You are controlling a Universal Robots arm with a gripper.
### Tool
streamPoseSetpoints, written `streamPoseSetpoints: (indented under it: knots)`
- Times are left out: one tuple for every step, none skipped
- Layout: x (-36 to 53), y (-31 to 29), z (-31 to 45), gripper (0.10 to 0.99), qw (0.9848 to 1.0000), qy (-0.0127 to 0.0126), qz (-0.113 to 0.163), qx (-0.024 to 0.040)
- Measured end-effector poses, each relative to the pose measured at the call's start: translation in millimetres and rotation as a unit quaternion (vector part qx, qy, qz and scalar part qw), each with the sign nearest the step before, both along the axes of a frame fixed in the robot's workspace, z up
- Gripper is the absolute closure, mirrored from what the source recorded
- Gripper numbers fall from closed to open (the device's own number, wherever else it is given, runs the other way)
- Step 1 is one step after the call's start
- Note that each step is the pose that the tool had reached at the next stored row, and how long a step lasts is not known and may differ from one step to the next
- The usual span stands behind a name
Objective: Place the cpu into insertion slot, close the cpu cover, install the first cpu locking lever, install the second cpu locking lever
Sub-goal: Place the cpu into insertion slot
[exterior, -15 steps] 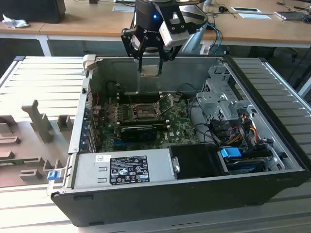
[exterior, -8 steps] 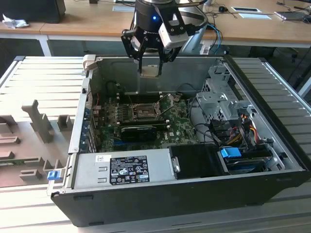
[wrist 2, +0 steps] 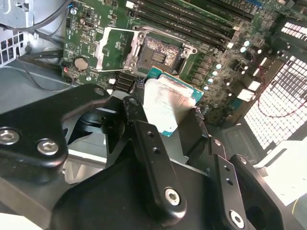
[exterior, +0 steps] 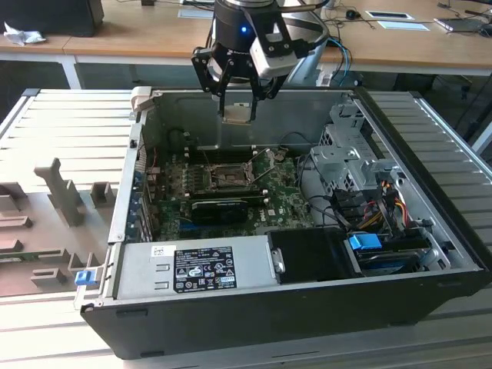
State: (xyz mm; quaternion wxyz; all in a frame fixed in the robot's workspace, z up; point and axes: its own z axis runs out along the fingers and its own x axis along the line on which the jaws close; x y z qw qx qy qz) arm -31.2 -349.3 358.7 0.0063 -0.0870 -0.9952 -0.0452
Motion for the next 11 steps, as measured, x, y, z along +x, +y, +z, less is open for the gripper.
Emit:
streamPoseSetpoints:
  knots:
    - [0.0,0.0,-0.1,0.561,1.0000,0.0000,-0.003,0.0000]
    - [0.0,0.0,-0.2,0.561,1.0000,0.0000,-0.006,0.0000]
    - [0.0,0.0,-0.4,0.561,0.9999,0.0000,-0.010,0.0000]
    - [0.0,0.0,-0.6,0.561,0.9999,0.0000,-0.012,0.0001]
    - [0.0,0.0,-0.8,0.561,0.9999,0.0000,-0.016,0.0000]
    - [0.0,0.0,-0.9,0.561,0.9998,0.0000,-0.018,0.0000]
    - [0.0,0.0,-0.9,0.561,0.9998,0.0000,-0.021,-0.0001]
    - [0.0,0.0,-1.1,0.561,0.9997,0.0000,-0.023,-0.0001]
    - [0.0,0.0,-1.2,0.561,0.9997,0.0000,-0.026,0.0000]
    - [0.0,0.0,-1.3,0.561,0.9995,0.0000,-0.032,0.0000]
    - [0.0,0.0,-1.4,0.561,0.9994,0.0000,-0.035,0.0000]
